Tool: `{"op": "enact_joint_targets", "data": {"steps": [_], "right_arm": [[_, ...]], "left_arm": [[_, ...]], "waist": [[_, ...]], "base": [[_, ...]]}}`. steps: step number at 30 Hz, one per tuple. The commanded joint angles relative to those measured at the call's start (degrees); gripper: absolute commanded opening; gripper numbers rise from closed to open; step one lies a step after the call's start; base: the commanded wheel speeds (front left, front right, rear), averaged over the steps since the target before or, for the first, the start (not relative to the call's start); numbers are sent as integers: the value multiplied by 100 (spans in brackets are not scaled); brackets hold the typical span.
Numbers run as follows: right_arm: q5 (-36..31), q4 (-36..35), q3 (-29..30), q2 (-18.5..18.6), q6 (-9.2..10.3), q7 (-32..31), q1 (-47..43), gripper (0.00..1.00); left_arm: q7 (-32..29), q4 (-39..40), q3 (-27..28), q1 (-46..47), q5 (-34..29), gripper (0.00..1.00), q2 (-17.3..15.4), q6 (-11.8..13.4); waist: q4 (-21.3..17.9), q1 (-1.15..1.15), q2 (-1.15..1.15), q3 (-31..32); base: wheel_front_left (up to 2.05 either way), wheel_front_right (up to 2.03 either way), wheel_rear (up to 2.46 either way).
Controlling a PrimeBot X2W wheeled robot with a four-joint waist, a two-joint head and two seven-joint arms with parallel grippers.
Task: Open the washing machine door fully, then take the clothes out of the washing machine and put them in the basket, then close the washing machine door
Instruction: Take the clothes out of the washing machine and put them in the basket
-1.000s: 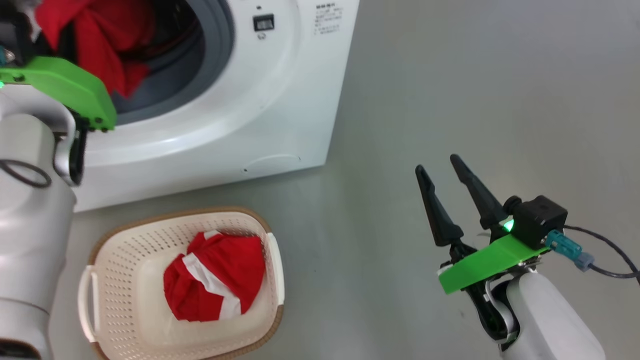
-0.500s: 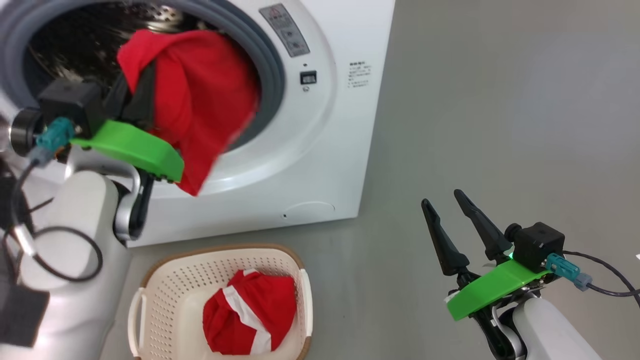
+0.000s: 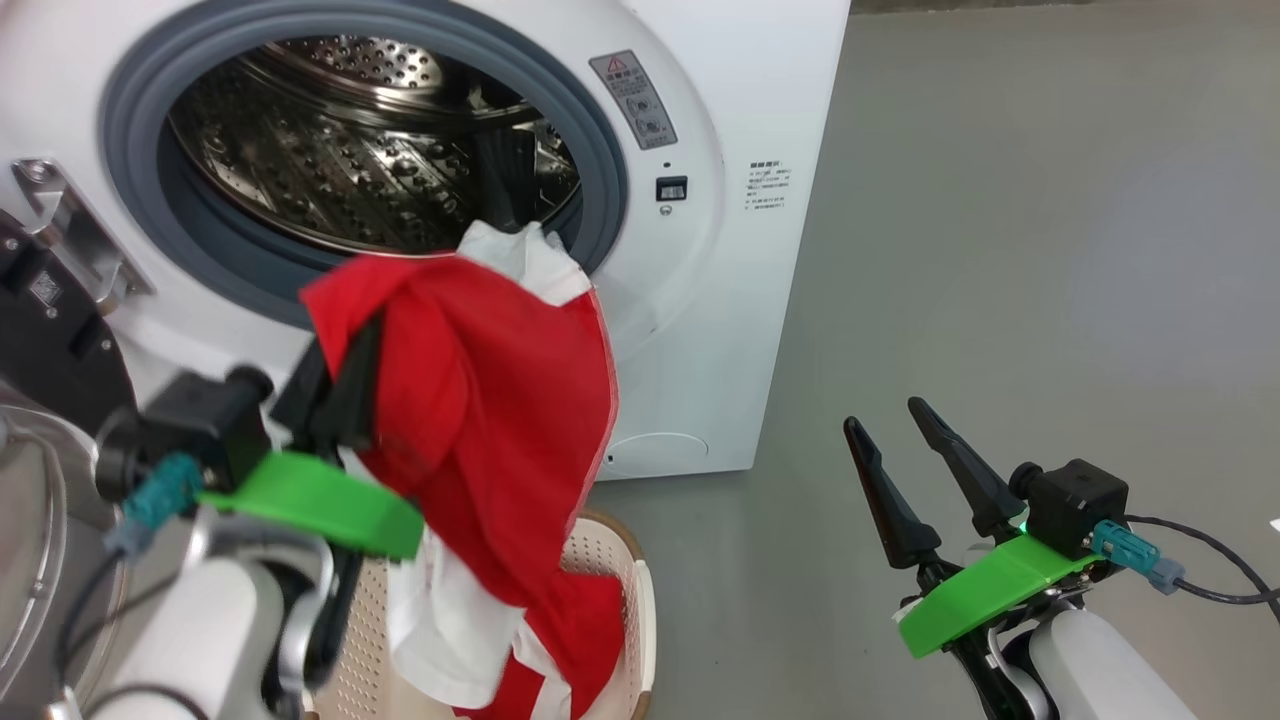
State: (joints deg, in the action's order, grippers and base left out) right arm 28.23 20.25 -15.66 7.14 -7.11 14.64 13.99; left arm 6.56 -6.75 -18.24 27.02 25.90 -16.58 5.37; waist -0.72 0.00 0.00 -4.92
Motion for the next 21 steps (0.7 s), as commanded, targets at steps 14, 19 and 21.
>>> {"op": "enact_joint_targets", "data": {"steps": [14, 19, 21], "right_arm": [[2, -179, -143, 47, -37, 36, 181, 100], [-26, -205, -172, 48, -37, 36, 266, 100], [-53, -222, -152, 52, -37, 36, 290, 100]], "left_arm": [[461, -1025, 116, -677, 326, 0, 40, -164], [631, -2202, 58, -394, 333, 0, 126, -386], [700, -2678, 66, -237, 347, 0, 173, -487]], "waist": [[-265, 0, 0, -454], [-394, 0, 0, -647], [-454, 0, 0, -744]], "base": [[0, 0, 0], [0, 0, 0], [0, 0, 0]]}}
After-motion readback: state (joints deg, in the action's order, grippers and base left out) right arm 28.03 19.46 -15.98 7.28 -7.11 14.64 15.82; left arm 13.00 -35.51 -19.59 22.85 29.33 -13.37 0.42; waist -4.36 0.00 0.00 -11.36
